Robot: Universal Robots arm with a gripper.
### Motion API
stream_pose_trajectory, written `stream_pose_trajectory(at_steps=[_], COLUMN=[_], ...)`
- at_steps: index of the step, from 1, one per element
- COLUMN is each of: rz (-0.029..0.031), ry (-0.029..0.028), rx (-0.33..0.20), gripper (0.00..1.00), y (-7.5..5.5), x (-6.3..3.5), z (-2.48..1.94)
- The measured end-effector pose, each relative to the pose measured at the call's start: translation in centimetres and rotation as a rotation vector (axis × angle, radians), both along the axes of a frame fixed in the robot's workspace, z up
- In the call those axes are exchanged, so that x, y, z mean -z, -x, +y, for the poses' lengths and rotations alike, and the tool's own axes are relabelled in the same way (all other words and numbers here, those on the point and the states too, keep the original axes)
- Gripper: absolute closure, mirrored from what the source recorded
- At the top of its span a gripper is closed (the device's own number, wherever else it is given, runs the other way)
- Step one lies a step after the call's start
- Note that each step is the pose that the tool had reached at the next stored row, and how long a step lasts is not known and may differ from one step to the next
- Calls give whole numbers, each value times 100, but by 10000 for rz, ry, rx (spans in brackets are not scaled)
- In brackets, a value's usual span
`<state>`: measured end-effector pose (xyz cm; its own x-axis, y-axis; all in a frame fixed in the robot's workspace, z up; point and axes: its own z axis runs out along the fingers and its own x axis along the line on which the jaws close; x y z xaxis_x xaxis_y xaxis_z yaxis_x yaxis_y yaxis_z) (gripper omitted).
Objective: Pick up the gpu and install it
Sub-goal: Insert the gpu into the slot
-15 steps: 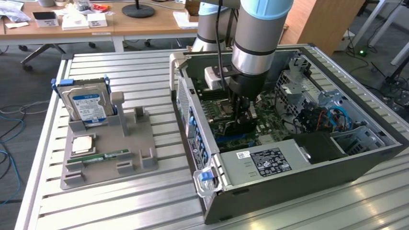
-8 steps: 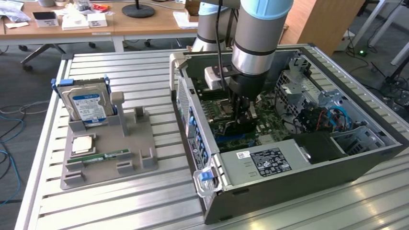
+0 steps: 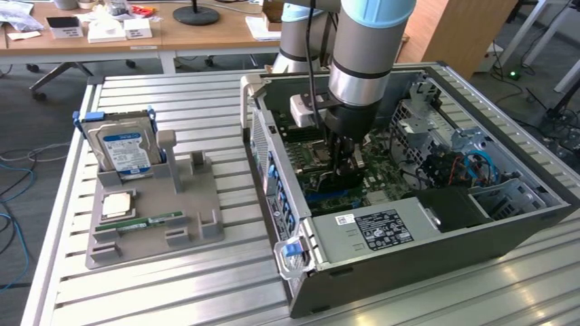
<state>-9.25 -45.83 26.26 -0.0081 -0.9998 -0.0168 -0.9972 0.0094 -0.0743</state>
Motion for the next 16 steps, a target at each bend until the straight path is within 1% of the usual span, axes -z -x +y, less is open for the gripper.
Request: stream_pose_trajectory(at_steps=[11, 16], rz=[0, 0], ry=[1, 1], rx=[-99, -229], gripper=[75, 75], y=[-1, -2], x=[8, 9], z=[0, 0])
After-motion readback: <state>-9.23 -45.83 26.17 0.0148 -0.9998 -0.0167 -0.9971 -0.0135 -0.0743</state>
